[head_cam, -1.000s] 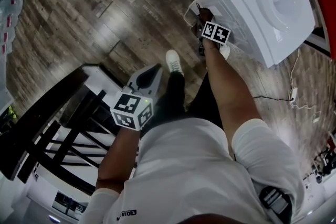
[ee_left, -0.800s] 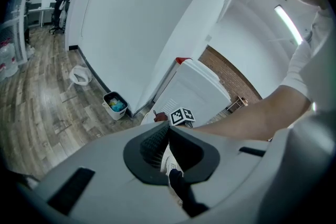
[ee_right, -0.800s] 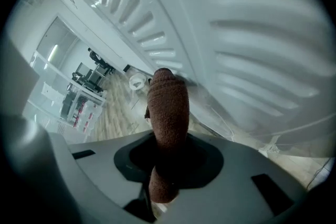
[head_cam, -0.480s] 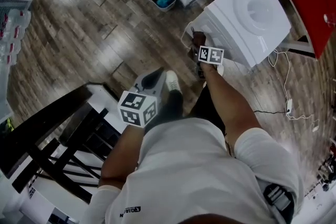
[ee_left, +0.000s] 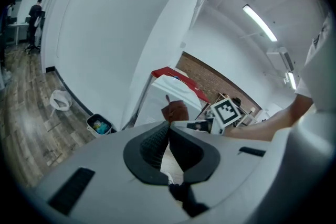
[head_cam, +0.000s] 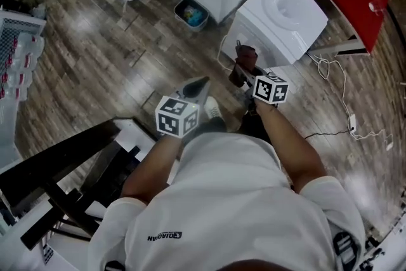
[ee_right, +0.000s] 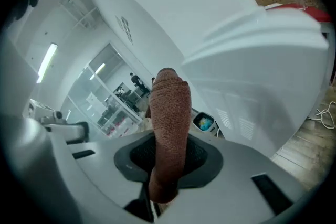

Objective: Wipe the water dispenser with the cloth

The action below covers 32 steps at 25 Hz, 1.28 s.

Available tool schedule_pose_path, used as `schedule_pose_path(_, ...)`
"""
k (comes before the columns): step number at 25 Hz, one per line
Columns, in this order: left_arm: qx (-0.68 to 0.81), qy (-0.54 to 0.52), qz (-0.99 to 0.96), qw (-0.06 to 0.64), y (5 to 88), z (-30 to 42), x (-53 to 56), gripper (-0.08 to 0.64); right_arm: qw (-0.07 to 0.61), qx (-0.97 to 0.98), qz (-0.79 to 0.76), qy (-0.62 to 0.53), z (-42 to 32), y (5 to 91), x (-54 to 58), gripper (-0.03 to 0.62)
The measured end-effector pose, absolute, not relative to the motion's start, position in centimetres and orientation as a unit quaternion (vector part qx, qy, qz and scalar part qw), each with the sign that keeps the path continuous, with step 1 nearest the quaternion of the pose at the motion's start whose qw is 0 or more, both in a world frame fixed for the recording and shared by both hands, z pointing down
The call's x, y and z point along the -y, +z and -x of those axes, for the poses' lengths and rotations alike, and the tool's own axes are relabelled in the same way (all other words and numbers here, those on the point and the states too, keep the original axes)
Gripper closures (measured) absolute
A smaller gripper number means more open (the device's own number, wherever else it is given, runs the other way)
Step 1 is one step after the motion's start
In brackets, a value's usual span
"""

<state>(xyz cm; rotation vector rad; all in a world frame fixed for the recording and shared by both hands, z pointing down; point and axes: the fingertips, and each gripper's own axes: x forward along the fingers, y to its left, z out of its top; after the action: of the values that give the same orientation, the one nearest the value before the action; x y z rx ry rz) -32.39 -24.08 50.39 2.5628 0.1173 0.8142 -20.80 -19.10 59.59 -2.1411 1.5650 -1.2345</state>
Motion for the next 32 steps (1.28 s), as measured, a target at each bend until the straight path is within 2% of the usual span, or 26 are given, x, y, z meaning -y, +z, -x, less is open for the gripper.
schedule_pose_path(2,-0.056,0.294,-0.931,0.211,50.0,32.0,23.7,0.56,0.115,-0.548,0.732,-0.387,21.5,55.6,17.8,0.506)
schedule_pose_path(8,-0.072,0.26,-0.945,0.184,46.9,28.9,23.4,0.56,0.033,-0.594,0.728,-0.34,25.0,49.5,12.1,0.506)
schedule_pose_path(18,-0.102,0.257,-0.948,0.158,44.1,30.3,14.8,0.56,0.118,-0.538,0.781,-0.294,26.9,42.8,0.8,0.506)
schedule_pose_path(24,-0.131,0.275,-0.943,0.137,44.2,33.8,8.3,0.56,0.116,-0.53,0.793,-0.279,30.1,42.5,-3.4,0.506)
schedule_pose_path(32,-0.125,0.268,-0.948,0.121,43.2,37.0,5.4,0.56,0.144,-0.509,0.804,-0.273,32.6,43.6,-6.8,0.508)
